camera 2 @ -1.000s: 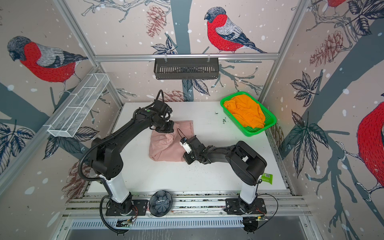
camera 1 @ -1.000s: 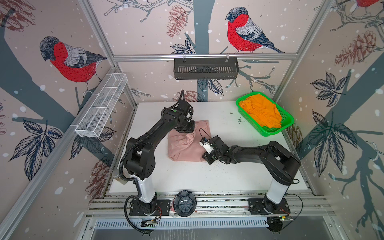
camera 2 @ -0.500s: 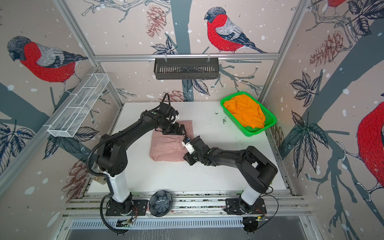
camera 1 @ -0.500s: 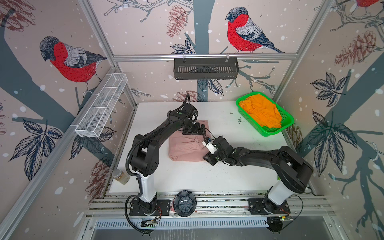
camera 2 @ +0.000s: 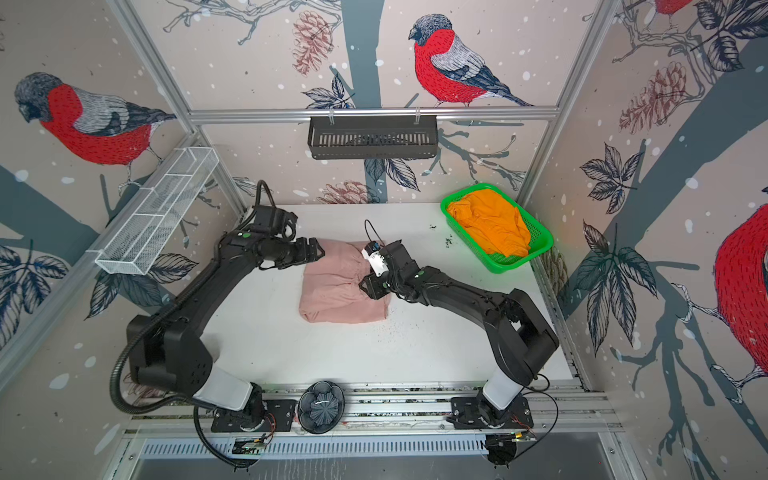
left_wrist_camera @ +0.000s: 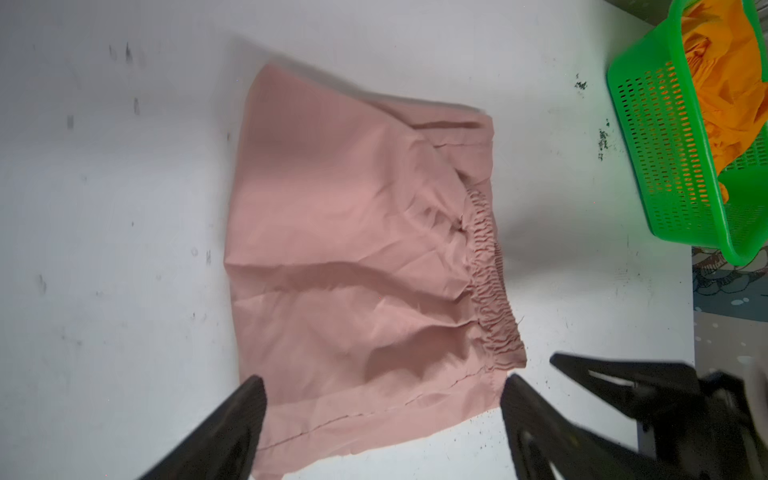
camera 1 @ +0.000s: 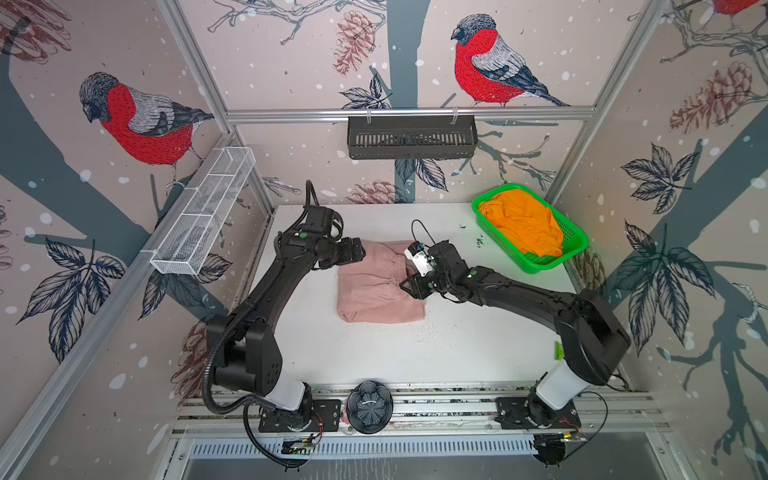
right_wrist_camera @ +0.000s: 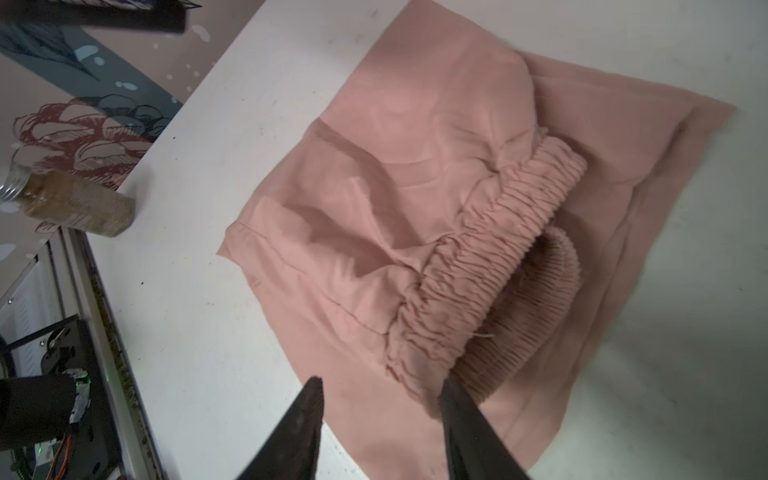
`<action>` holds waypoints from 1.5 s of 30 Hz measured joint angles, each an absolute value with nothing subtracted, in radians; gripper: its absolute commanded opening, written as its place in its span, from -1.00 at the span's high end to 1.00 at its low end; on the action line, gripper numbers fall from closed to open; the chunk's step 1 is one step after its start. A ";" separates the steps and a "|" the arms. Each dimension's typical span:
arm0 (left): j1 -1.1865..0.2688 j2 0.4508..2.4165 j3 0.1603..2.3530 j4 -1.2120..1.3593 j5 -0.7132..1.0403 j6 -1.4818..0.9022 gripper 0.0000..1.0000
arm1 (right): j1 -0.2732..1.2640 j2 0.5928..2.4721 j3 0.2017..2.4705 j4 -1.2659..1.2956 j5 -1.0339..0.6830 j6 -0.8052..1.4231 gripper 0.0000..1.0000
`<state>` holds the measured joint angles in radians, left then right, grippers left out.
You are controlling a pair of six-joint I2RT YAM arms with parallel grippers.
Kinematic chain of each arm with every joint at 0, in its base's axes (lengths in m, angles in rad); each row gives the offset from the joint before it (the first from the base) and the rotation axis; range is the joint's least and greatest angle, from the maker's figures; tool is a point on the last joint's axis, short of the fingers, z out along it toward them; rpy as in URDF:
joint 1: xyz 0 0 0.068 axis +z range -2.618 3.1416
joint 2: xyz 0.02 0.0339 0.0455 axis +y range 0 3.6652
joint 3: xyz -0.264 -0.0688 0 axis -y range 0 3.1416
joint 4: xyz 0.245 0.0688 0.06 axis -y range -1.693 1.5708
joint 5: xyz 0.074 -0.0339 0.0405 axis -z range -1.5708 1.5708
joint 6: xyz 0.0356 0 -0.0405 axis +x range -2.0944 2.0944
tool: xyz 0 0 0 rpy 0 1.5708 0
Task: Fold and stack the shorts
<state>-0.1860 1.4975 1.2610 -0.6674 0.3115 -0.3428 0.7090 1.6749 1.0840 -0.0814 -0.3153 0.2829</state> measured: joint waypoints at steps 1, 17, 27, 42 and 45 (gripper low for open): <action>-0.184 1.481 1.216 -0.651 0.317 -0.350 -0.86 | 0.690 1.694 1.089 -0.089 -0.326 0.297 -0.08; -0.213 1.417 0.793 -0.303 0.441 -0.439 0.30 | 0.630 1.854 1.093 -0.039 -0.503 0.498 -0.26; -0.296 1.456 0.726 -0.236 0.417 -0.437 0.50 | 0.624 1.863 1.094 0.045 -0.545 0.570 0.91; -0.302 1.455 0.917 -0.346 0.430 -0.411 -0.30 | 0.604 1.756 0.989 -0.034 -0.531 0.601 0.32; -0.318 1.464 0.875 -0.323 0.447 -0.415 -0.20 | 0.602 1.758 1.005 -0.116 -0.473 0.572 0.09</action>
<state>-0.3183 1.4635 0.8745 -0.3225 0.4469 -0.4149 0.6022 1.7580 1.0050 -0.1158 -0.4728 0.5720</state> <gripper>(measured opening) 0.625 0.379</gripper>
